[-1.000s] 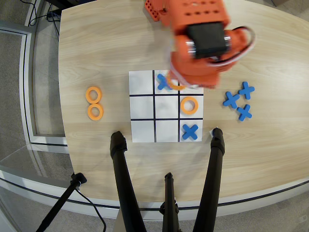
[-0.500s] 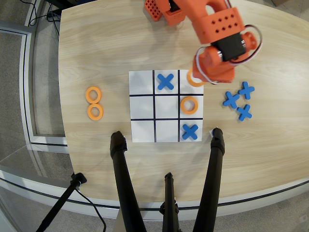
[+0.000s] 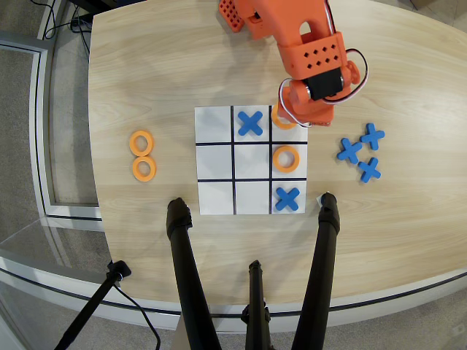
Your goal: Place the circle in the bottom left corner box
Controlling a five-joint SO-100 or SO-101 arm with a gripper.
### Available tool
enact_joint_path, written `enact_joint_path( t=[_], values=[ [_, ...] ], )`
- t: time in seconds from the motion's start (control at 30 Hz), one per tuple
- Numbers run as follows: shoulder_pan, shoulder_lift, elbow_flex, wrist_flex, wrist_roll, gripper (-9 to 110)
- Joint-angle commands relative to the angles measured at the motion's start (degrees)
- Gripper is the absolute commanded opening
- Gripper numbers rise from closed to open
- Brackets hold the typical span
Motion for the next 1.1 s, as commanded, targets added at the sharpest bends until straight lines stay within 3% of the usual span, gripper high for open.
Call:
enact_joint_path(
  t=[0.0,1.07],
  values=[
    [0.0,-1.6,-1.8,-1.2,0.6,0],
    [-1.3,-7.9,-3.5,-3.4,0.9,0]
  ],
)
